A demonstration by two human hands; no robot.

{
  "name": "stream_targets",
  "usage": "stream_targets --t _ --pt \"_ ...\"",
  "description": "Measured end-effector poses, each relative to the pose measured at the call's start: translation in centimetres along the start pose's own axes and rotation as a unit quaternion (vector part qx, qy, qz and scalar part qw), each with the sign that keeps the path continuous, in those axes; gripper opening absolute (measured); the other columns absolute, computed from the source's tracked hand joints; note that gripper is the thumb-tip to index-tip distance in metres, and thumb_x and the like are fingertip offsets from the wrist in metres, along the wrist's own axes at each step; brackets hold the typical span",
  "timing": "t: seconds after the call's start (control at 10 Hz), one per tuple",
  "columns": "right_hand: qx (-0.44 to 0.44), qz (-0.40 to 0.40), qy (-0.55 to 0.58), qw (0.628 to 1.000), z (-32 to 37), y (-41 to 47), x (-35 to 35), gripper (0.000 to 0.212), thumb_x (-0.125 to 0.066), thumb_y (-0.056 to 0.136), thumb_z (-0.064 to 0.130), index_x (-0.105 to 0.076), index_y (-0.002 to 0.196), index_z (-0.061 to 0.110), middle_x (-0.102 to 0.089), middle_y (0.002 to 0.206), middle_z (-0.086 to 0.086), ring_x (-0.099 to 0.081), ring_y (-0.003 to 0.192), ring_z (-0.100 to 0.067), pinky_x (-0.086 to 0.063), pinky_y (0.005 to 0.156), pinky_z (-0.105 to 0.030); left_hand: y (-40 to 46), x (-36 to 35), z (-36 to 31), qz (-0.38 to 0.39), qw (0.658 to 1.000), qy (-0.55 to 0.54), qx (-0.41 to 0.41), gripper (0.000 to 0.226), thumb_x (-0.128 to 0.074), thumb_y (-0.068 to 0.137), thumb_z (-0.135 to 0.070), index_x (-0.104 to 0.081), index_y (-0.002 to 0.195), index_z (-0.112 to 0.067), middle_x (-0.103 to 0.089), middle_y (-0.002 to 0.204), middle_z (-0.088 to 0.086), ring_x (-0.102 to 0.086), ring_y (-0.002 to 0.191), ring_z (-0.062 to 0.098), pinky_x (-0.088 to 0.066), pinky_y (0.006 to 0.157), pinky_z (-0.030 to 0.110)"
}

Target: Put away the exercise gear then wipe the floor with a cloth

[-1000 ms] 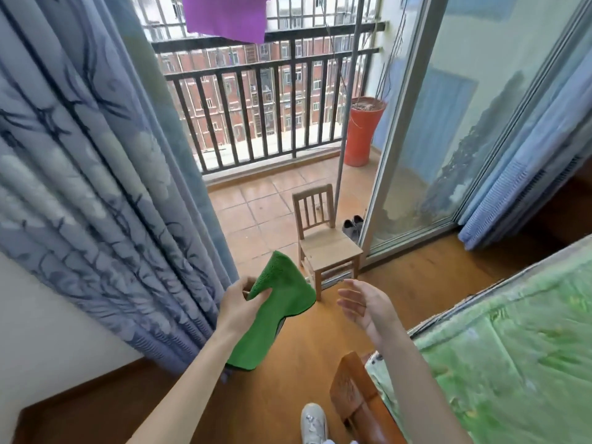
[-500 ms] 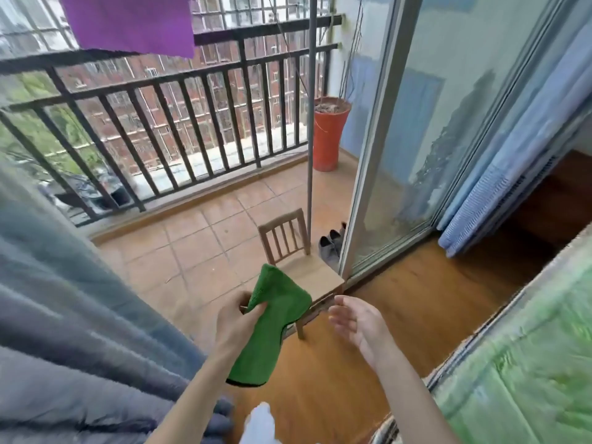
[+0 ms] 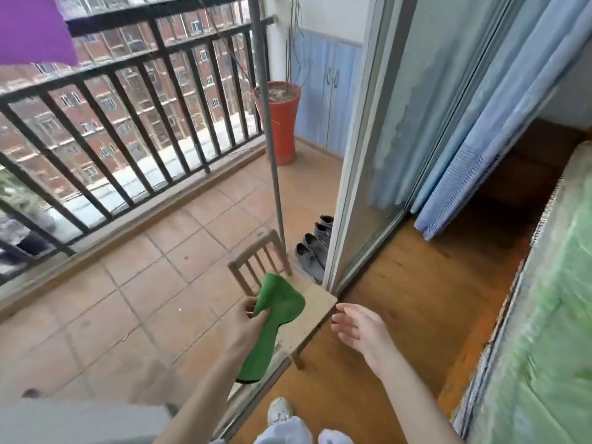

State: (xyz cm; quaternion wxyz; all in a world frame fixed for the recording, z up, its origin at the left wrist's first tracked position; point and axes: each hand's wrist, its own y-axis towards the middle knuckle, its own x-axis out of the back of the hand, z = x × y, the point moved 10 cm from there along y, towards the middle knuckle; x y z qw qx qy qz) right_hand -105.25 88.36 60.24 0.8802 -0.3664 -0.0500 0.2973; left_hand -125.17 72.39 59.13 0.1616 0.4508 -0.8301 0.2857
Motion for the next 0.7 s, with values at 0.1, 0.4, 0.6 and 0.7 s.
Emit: stream_targets --t 0.1,0.4,0.6,0.7 --pt "-0.015 -0.025 0.013 0.999 0.6 2.6 -1.0 0.022 -0.043 0.097 0.009 -0.061 0.108 0.002 -0.063 0.086 -0.013 -0.06 0.072 -0.021 -0.047 0.063 -0.027 5.0 -0.2 1.3 0.002 1.0 -0.004 0.022 0.016 -0.064 0.082 -0.015 -0.057 0.082 -0.03 -0.061 0.08 -0.007 -0.061 0.086 0.024 -0.048 0.072 0.034" --pt "-0.052 -0.057 -0.008 0.997 2.5 9.7 -3.0 0.025 -0.04 0.097 0.006 -0.06 0.111 -0.001 -0.063 0.095 -0.018 -0.061 0.076 -0.023 -0.048 0.064 -0.025 14.4 -1.7 1.0 -0.041 0.999 0.001 0.017 0.014 -0.057 0.086 -0.011 -0.062 0.098 -0.016 -0.06 0.089 -0.003 -0.056 0.086 0.018 -0.043 0.075 0.03" --pt "-0.058 -0.066 -0.041 0.995 3.7 14.3 -3.5 0.022 -0.042 0.096 0.006 -0.06 0.107 0.003 -0.065 0.098 -0.018 -0.062 0.078 -0.022 -0.049 0.064 -0.024 19.3 -6.7 3.0 -0.008 0.998 0.044 0.042 0.027 -0.061 0.085 -0.014 -0.061 0.111 -0.008 -0.063 0.108 0.007 -0.057 0.1 0.022 -0.046 0.085 0.032" --pt "-0.063 -0.059 -0.035 0.996 3.7 15.9 -4.0 0.021 -0.041 0.097 0.005 -0.061 0.104 0.004 -0.064 0.091 -0.015 -0.061 0.072 -0.02 -0.047 0.062 -0.023 19.0 -11.9 6.5 0.112 0.986 0.113 0.053 0.036 -0.058 0.087 -0.019 -0.056 0.123 -0.013 -0.058 0.124 0.003 -0.052 0.117 0.02 -0.04 0.1 0.032"
